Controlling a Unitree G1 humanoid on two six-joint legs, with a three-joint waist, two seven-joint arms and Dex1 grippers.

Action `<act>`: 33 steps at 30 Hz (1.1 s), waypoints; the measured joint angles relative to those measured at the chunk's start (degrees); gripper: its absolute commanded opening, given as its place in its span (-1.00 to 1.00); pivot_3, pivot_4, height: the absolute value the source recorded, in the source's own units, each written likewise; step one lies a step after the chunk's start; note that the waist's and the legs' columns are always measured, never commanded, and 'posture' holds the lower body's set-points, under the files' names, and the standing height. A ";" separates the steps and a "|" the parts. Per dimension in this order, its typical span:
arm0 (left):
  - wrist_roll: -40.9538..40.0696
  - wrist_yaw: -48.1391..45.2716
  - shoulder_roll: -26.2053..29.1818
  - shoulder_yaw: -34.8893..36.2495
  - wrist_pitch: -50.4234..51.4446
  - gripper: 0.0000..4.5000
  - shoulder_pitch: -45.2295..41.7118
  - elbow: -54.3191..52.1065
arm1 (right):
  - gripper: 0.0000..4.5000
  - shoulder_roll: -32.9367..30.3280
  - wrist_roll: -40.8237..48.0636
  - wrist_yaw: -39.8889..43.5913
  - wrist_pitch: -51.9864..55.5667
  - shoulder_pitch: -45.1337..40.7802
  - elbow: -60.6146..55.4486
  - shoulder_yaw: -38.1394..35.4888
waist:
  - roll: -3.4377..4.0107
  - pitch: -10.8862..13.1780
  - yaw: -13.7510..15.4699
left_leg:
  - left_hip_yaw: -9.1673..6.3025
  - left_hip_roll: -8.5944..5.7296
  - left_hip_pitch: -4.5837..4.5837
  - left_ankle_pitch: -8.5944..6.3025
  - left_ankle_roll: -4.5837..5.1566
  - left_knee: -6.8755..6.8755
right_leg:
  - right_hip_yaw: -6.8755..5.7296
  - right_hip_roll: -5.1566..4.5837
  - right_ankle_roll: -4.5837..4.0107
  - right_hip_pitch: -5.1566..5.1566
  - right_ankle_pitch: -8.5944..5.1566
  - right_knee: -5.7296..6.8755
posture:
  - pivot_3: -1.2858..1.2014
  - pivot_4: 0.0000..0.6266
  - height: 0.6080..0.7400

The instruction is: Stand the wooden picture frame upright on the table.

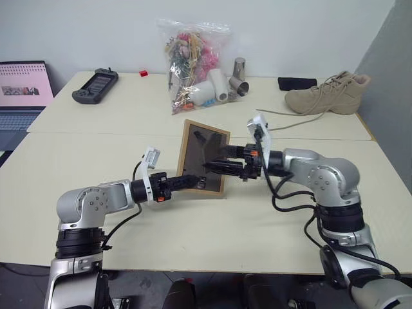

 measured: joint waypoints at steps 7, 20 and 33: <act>-0.11 1.82 -0.28 -0.91 0.73 -0.42 -0.05 -0.53 | 0.97 -5.62 -2.87 0.19 -4.34 4.85 -1.06 3.78 | 0.00 0.00 -0.02 | 0.01 -0.01 0.01 0.00 0.00 -0.03 | 0.02 0.01 0.01 0.00 -0.01 -0.03 | 0.03 -0.52 1.00; -8.28 8.52 -3.99 8.33 17.34 -0.42 -3.20 3.14 | 0.97 -22.02 -31.38 8.85 -60.99 14.21 16.25 11.82 | -0.07 0.04 -0.41 | 0.05 -0.02 0.05 0.00 0.00 -0.02 | 0.06 0.02 0.21 0.01 -0.11 -0.05 | 0.03 -0.52 1.00; -40.00 32.58 -7.47 10.04 20.67 -0.42 2.97 4.56 | 0.97 -14.17 -76.06 -36.87 -119.31 0.80 42.65 20.41 | -0.08 0.04 -0.44 | 0.05 -0.05 0.10 0.14 -0.26 0.06 | 0.12 -0.10 0.01 0.04 0.01 0.09 | 0.03 -0.52 1.00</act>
